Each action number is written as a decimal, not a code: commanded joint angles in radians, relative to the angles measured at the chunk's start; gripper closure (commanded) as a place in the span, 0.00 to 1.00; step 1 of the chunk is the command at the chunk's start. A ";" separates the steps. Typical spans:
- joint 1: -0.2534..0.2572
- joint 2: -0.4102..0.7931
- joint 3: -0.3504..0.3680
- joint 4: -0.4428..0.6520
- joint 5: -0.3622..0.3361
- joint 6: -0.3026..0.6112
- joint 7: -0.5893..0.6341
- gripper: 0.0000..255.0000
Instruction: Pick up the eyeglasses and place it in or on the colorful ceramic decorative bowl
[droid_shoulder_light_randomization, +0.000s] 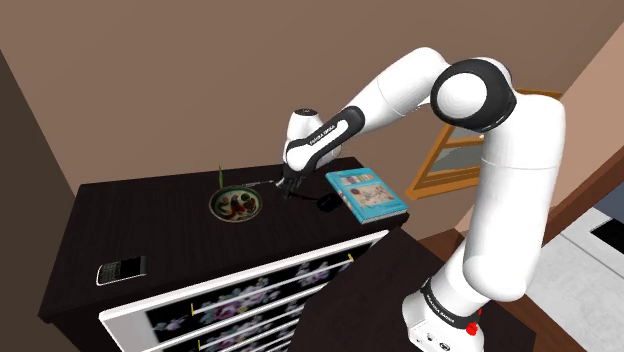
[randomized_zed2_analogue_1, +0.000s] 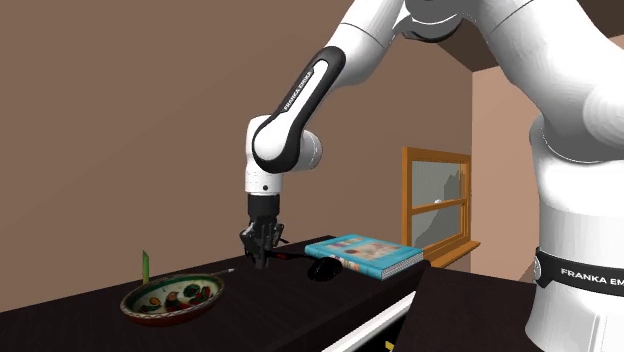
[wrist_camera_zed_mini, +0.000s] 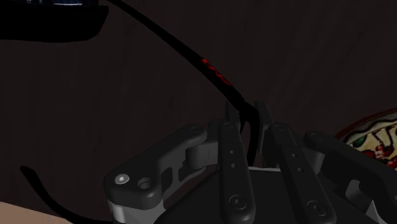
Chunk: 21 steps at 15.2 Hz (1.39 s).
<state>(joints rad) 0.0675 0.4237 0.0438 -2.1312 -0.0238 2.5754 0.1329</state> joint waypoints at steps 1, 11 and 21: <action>-0.001 -0.022 0.001 -0.004 0.001 -0.018 -0.001 1.00; -0.004 -0.127 0.005 0.002 0.009 -0.130 -0.006 1.00; 0.135 0.010 0.046 0.222 -0.028 -0.214 0.193 1.00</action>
<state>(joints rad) 0.1869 0.4177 0.0864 -1.9404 -0.0476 2.3775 0.3039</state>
